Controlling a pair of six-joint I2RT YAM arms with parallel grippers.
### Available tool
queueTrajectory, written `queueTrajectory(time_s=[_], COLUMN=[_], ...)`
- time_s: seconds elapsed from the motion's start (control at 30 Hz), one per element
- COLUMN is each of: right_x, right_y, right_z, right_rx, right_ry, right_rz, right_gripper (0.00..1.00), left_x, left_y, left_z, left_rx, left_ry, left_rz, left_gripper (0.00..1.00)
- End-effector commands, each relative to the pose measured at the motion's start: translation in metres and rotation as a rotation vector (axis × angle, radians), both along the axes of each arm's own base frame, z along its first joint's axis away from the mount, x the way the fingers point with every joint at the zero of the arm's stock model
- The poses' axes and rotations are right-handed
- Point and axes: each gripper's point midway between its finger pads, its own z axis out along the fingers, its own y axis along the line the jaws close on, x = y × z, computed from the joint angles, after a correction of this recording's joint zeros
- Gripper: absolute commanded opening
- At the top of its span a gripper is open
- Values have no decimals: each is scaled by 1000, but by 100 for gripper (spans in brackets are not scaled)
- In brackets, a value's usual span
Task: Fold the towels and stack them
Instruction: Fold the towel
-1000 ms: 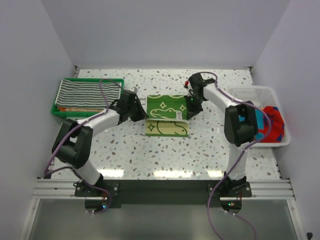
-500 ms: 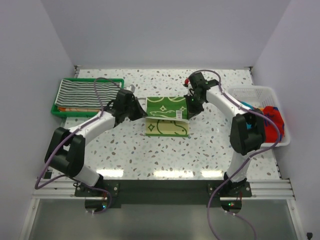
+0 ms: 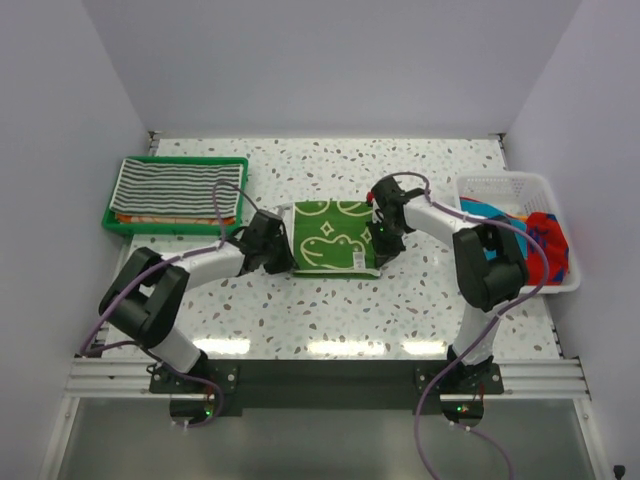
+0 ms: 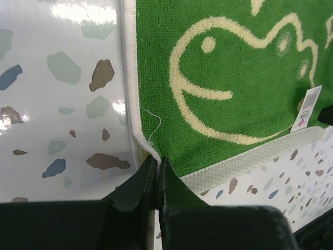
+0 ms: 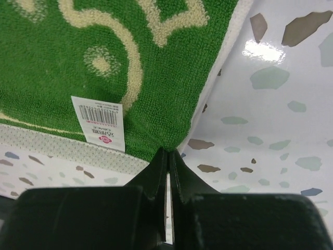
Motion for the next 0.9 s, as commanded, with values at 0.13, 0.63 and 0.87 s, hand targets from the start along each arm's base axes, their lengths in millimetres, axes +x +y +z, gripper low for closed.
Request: queueTrajectory(time_s=[0.13, 0.63, 0.87], right_x=[4, 2, 10], right_y=[-21, -10, 6], right_z=[-14, 33, 55], right_rx=[-91, -57, 25], right_ry=[-33, -126, -225], right_rz=[-25, 0, -25], right_gripper=[1, 50, 48], left_x=[-5, -14, 0], left_y=[16, 32, 16], left_z=[-20, 17, 54], left_rx=[94, 142, 129], left_ry=[-21, -100, -176], left_rz=[27, 68, 40], left_gripper=[2, 66, 66])
